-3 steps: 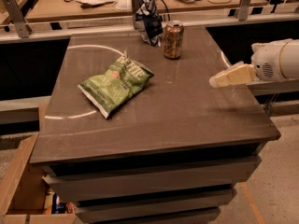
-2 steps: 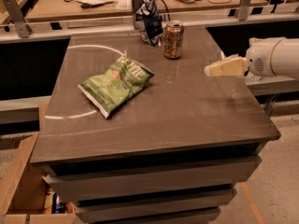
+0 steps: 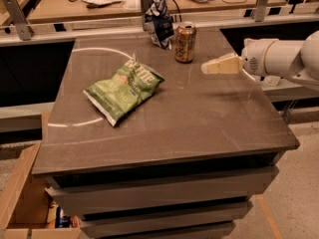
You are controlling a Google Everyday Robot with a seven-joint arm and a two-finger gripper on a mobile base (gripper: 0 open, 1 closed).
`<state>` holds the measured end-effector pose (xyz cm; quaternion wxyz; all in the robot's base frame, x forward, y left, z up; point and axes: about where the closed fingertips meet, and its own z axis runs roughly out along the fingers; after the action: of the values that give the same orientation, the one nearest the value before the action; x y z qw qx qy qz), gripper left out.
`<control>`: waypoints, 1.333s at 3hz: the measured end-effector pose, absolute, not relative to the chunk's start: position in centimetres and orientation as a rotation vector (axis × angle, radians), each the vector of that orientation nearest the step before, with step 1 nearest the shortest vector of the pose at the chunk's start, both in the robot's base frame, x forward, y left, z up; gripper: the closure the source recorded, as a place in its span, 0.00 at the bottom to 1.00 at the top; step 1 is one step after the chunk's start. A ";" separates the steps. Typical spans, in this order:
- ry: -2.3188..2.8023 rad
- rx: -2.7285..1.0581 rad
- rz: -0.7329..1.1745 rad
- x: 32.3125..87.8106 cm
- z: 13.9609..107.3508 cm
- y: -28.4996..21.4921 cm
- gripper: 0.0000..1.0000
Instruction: Knock orange can over
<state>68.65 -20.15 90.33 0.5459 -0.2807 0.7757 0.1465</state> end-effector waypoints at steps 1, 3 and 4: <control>1.815 -0.674 0.407 70.9 89.2 -18.3 0.00; 1.719 -0.715 0.476 76.3 88.2 -14.2 0.00; 1.706 -0.731 0.476 78.6 87.6 -12.9 0.00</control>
Offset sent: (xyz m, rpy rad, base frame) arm 0.0710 0.0587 -0.0217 0.1010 -0.0668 0.1292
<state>78.55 -12.85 87.58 0.5750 -0.3120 0.7285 0.2031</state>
